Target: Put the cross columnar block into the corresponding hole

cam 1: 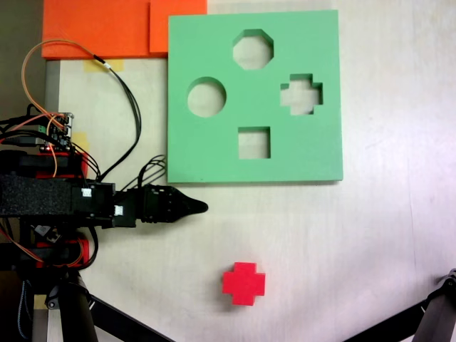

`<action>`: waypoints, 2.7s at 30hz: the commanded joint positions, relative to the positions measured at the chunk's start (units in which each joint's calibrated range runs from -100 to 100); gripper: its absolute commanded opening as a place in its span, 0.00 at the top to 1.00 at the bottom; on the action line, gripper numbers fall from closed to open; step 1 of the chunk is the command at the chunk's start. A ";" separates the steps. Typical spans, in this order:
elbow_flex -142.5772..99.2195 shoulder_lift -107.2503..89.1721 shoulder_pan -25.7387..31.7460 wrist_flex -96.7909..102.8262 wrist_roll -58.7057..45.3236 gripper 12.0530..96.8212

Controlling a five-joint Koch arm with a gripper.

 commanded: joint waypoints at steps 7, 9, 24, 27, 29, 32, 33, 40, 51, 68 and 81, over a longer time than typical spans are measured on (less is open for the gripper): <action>-1.08 -0.41 0.10 -5.61 -0.15 0.56; -1.08 -0.41 0.10 -5.61 -0.15 0.56; -1.08 -0.41 0.10 -5.61 -0.15 0.56; -1.08 -0.41 0.10 -5.61 -0.15 0.56; -1.08 -0.41 0.10 -5.61 -0.15 0.56; -1.08 -0.41 0.10 -5.61 -0.15 0.56; -1.08 -0.41 0.10 -5.61 -0.15 0.56; -1.08 -0.41 -0.10 -5.61 -0.15 0.55; -1.08 -0.41 1.37 -3.20 14.75 0.56; 37.81 -0.41 -0.24 -63.67 49.77 0.61; 56.45 -0.41 -4.44 -83.70 49.47 0.17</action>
